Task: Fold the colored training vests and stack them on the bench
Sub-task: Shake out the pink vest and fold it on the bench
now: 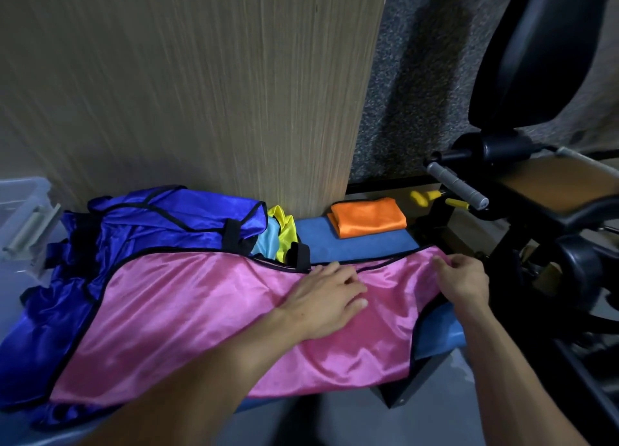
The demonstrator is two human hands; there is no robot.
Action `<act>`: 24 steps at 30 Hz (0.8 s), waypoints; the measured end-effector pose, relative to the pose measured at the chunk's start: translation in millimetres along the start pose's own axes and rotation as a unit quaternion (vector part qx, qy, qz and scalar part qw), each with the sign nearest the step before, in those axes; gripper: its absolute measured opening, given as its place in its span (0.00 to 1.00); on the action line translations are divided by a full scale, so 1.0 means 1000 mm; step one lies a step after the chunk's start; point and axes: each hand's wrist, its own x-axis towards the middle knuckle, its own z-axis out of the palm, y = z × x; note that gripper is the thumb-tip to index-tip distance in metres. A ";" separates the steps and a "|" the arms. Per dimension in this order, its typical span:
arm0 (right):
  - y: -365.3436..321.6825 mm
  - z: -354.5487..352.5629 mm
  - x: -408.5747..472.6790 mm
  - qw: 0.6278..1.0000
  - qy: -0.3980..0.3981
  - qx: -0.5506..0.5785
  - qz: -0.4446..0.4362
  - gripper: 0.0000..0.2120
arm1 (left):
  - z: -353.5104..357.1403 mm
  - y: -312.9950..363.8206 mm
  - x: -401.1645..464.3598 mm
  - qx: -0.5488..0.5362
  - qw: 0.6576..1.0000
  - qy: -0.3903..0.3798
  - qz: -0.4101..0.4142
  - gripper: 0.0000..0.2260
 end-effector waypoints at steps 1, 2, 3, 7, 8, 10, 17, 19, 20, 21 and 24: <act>0.003 -0.001 0.003 1.000 0.003 -0.003 0.002 0.07 | 0.004 -0.003 0.000 0.020 1.000 0.008 -0.006 0.19; 0.007 -0.001 0.007 1.000 0.005 -0.007 0.005 0.07 | 0.008 -0.005 -0.001 0.038 0.999 0.012 -0.007 0.20; 0.010 -0.001 0.010 1.000 0.004 -0.013 0.010 0.08 | 0.012 -0.007 -0.002 0.047 0.999 0.010 -0.011 0.21; 0.013 0.002 0.019 0.999 -0.009 -0.036 0.024 0.08 | 0.021 -0.015 -0.004 0.000 0.997 -0.058 -0.042 0.25; 0.012 0.003 0.020 0.999 -0.011 -0.039 0.026 0.08 | 0.020 -0.016 -0.003 -0.002 0.996 -0.076 -0.041 0.26; 0.011 0.003 0.021 0.999 -0.016 -0.037 0.027 0.08 | 0.018 -0.019 0.000 0.001 0.994 -0.102 -0.030 0.28; 0.003 -0.007 0.016 1.000 -0.009 0.007 0.023 0.08 | 0.007 -0.018 -0.006 0.069 0.990 0.106 0.063 0.14; -0.008 -0.011 0.011 1.000 -0.004 0.020 0.011 0.07 | -0.007 -0.015 -0.016 0.039 0.990 0.112 0.072 0.12; -0.015 -0.013 0.007 1.000 -0.004 0.027 0.005 0.06 | -0.017 -0.015 -0.023 0.018 0.991 0.117 0.069 0.11; -0.023 -0.014 0.003 0.999 -0.005 0.034 -0.005 0.06 | -0.029 -0.017 -0.032 0.000 0.990 0.124 0.061 0.11; -0.052 -0.018 -0.016 0.997 -0.027 0.060 -0.044 0.07 | -0.070 -0.029 -0.071 -0.003 0.993 0.119 -0.006 0.10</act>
